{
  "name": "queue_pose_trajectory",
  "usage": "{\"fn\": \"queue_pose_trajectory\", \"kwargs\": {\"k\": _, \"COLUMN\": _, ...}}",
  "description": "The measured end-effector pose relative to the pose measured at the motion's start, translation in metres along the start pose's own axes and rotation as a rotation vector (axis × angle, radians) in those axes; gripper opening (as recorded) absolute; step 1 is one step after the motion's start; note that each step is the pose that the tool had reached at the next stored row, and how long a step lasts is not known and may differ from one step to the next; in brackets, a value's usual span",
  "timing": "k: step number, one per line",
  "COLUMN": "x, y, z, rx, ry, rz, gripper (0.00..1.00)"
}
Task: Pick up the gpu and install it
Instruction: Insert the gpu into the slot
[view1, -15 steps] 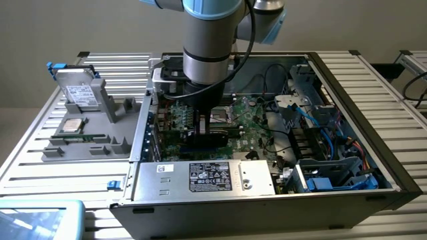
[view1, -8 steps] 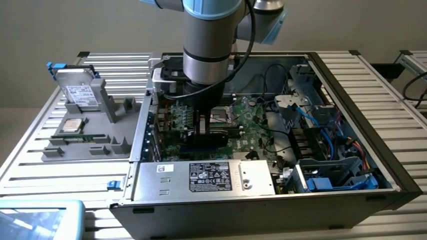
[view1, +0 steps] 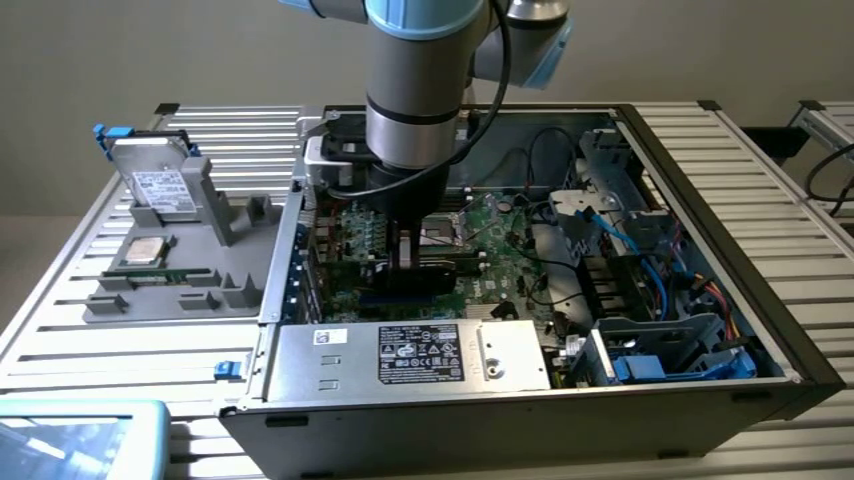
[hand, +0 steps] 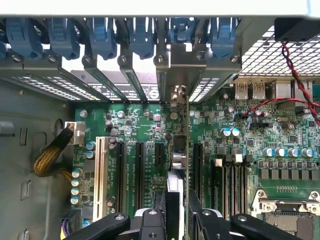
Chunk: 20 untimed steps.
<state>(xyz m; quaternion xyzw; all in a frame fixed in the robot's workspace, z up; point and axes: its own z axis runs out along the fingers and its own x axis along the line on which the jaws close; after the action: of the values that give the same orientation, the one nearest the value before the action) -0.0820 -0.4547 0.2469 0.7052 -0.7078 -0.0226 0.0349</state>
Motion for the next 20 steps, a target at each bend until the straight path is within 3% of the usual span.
{"fn": "queue_pose_trajectory", "kwargs": {"k": 20, "x": -0.0002, "y": 0.0006, "z": 0.0030, "rx": 0.0000, "ry": 0.0018, "rz": -0.012, "gripper": 0.28}}
